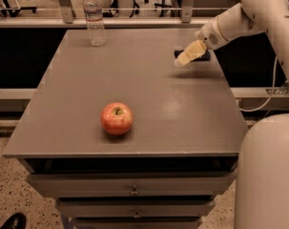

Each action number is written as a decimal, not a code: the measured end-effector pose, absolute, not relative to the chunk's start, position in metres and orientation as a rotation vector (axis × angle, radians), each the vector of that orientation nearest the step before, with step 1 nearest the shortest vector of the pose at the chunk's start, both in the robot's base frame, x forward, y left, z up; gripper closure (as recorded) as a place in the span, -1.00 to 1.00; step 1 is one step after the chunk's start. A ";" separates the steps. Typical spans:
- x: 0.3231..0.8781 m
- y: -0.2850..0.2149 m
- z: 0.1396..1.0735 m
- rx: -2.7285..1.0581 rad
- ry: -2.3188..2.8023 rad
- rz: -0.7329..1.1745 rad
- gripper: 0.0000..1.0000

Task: Move rxbar blueberry near apple

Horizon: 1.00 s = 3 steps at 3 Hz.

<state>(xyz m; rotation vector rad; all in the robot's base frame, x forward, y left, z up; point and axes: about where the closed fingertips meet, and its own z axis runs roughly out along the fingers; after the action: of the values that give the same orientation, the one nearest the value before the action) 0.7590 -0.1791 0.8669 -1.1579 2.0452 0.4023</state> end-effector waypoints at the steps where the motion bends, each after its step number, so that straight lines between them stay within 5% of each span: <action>1: 0.773 -0.175 0.857 -1.182 2.062 0.380 -1.00; 3: 0.781 -0.177 0.844 -1.205 2.093 0.358 -0.27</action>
Offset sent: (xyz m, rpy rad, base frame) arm 0.0311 -0.0031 -0.0157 -0.0821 0.0185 0.0057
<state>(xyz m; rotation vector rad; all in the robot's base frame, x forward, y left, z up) 0.7813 -0.1770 0.8442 -1.2054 2.0935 0.3582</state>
